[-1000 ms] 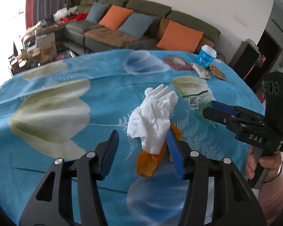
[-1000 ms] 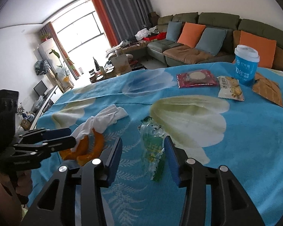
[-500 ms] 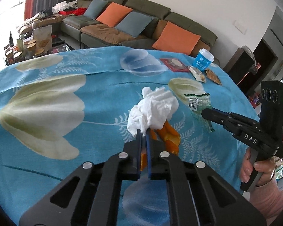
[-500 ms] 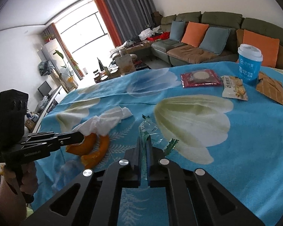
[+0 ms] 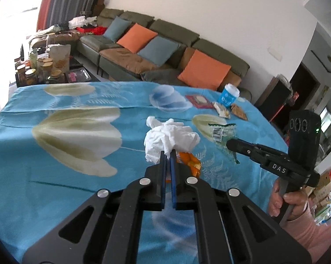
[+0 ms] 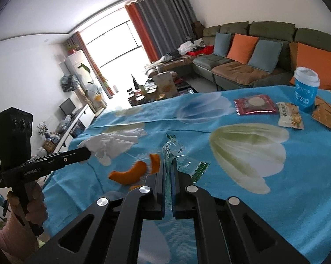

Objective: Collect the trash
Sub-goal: 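Carry the tissue with the left gripper to the bin while the right gripper carries the plastic wrapper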

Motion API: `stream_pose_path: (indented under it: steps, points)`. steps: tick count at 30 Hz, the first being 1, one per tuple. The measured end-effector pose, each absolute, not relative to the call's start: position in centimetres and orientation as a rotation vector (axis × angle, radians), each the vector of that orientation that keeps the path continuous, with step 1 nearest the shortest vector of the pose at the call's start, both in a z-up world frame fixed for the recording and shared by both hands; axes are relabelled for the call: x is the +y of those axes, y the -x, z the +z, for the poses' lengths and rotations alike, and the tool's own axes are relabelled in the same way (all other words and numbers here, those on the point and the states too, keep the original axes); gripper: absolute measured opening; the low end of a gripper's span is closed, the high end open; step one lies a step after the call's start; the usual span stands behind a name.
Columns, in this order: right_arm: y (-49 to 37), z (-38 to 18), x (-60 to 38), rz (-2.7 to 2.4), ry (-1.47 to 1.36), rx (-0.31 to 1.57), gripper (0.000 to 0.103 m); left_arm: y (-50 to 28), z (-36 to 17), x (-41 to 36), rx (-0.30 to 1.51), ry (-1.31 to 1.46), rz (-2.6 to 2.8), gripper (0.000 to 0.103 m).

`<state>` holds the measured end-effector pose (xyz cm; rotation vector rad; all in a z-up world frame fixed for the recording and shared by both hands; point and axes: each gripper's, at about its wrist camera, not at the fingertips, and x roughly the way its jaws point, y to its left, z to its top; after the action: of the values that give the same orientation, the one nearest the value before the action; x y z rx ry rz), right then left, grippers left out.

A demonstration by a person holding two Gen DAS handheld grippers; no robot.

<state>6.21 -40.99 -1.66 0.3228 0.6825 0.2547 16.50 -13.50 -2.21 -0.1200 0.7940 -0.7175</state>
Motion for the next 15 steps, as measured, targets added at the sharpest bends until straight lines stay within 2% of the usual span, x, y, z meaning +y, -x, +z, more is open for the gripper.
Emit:
stream_pose_path:
  steps: [15]
  points:
    - [-6.2, 0.1, -34.1, 0.458, -0.292, 0.661, 0.003, -10.2, -0.3, -4.9, 0.692, 0.144, -0.568, 0.004]
